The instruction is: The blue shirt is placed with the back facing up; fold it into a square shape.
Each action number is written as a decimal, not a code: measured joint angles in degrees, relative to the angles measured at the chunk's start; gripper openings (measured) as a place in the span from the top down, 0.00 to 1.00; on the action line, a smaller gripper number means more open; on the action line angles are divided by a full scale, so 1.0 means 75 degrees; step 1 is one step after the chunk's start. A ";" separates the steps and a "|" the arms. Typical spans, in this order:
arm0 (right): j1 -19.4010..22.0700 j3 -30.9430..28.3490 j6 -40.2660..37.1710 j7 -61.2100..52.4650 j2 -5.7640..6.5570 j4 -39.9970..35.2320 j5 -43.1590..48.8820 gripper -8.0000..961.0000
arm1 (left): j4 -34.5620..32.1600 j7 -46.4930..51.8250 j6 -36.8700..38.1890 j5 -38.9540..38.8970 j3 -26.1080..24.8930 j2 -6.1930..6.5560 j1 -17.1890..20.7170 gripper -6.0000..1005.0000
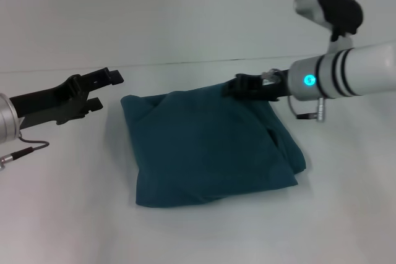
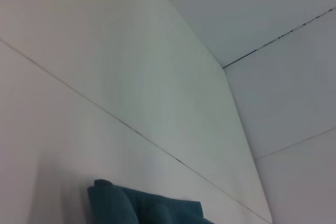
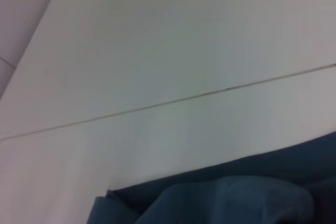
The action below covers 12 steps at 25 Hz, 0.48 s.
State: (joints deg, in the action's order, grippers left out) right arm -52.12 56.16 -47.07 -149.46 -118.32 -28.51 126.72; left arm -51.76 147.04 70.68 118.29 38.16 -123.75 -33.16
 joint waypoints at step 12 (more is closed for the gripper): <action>0.1123 -0.0107 -0.0130 -0.1332 0.0971 -0.1066 0.0617 0.66 | 0.0000 0.0000 0.0064 -0.0001 -0.0034 0.0000 0.0000 0.07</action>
State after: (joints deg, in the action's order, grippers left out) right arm -43.70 55.36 -48.05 -159.45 -111.04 -36.50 131.35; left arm -51.77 147.04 71.16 118.29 37.90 -123.75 -33.16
